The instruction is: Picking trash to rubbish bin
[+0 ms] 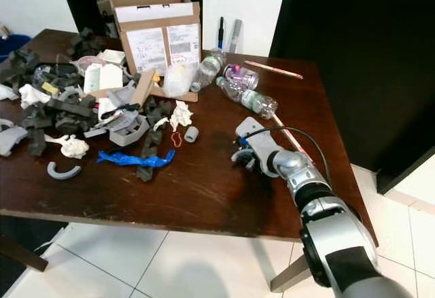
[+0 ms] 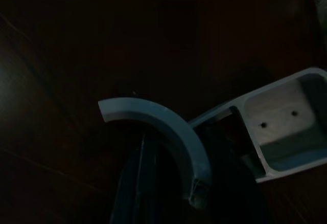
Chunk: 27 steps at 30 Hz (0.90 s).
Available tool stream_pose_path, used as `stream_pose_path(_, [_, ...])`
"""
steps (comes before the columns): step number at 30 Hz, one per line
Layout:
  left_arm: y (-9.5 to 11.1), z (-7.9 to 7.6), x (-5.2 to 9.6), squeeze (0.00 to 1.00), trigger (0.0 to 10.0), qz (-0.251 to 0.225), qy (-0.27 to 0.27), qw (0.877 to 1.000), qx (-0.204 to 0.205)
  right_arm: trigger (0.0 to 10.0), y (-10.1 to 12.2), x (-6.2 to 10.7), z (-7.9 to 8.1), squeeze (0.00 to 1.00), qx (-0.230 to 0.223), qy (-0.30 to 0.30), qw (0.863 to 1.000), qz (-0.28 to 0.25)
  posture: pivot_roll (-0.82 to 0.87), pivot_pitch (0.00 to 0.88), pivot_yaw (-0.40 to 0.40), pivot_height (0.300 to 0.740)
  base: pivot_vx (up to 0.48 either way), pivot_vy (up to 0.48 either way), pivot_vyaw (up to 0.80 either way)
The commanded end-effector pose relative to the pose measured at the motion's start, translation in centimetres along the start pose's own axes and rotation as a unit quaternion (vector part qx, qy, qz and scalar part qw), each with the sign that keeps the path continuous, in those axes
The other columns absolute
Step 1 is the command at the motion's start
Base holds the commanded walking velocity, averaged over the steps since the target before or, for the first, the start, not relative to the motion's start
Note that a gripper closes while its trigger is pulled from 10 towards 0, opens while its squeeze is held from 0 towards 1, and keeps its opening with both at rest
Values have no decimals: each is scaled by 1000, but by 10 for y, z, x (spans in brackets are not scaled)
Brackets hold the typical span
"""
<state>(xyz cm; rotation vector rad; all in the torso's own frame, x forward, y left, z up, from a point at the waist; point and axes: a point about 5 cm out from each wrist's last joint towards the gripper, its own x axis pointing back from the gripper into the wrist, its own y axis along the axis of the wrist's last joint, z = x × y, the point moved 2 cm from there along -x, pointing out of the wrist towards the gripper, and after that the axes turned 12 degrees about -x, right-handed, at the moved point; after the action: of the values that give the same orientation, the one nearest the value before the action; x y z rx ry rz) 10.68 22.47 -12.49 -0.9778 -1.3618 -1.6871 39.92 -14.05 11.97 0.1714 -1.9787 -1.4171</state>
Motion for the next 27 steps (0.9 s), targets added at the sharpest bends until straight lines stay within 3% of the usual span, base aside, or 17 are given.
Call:
stream_pose_path(1, [-8,-3,1,0,10000,12,-3,1000,8,0,-13,0,3,0,-21,9,1000,8,236,125,-100,740,0,0,0])
stream_pose_path(6, [-7,-2,1,0,10000,12,-3,1000,5,0,14,0,10,0,-85,54,991,-93,233,123,-97,740,0,0,0])
stream_pose_path(8, [-6,-2,1,0,10000,12,-2,1000,3,0,32,5,12,0,-144,99,970,-169,230,122,-92,740,0,0,0])
stream_pose_path(9, [-6,-2,1,0,10000,12,-2,1000,3,0,32,5,12,0,-144,99,970,-169,230,122,-92,740,0,0,0])
stream_pose_path(11, [-5,-1,1,0,10000,12,-1,1000,1,0,50,15,12,0,-201,153,934,-251,228,121,-91,740,0,0,0])
stream_pose_path(12, [-5,-1,1,0,10000,12,-1,1000,1,0,50,15,12,0,-201,153,934,-251,228,121,-91,740,0,0,0])
stream_pose_path(14, [-5,0,1,0,10000,12,0,1000,-1,0,64,27,5,0,-245,188,895,-322,226,119,-89,740,0,0,0])
stream_pose_path(15, [-5,0,1,0,10000,12,0,1000,-1,0,64,27,5,0,-245,188,895,-322,226,119,-89,740,0,0,0])
stream_pose_path(16, [-4,0,0,0,10000,12,1,1000,-3,0,74,41,-13,0,-291,176,858,-385,224,111,-88,740,0,0,0])
stream_pose_path(17, [-4,0,0,0,10000,12,1,1000,-4,0,75,47,-23,0,-309,158,845,-407,224,111,-88,740,0,0,0])
stream_pose_path(18, [-4,0,0,0,10000,12,1,1000,-4,0,75,47,-23,0,-309,158,845,-407,224,111,-88,740,0,0,0])
stream_pose_path(20, [-3,1,0,0,10000,12,1,1000,-5,0,67,61,-59,0,-364,56,821,-437,223,102,-88,740,0,0,0])
stream_pose_path(21, [-3,1,0,0,10000,12,1,1000,-5,0,67,61,-59,0,-364,56,821,-437,223,102,-88,740,0,0,0])
stream_pose_path(23, [-2,1,0,0,10000,12,2,1000,-7,0,53,78,-89,0,-401,-51,798,-447,221,99,-87,740,0,0,0])
stream_pose_path(24, [-2,1,0,0,10000,12,2,1000,-7,0,53,78,-89,0,-401,-51,798,-447,221,99,-87,740,0,0,0])
stream_pose_path(26, [-1,2,0,0,10000,11,2,1000,-9,0,16,116,-132,0,-421,-225,763,-436,215,93,-84,740,0,0,0])
stream_pose_path(27, [-1,2,0,0,10000,11,2,1000,-9,0,16,116,-132,0,-421,-225,763,-436,215,93,-84,740,0,0,0])
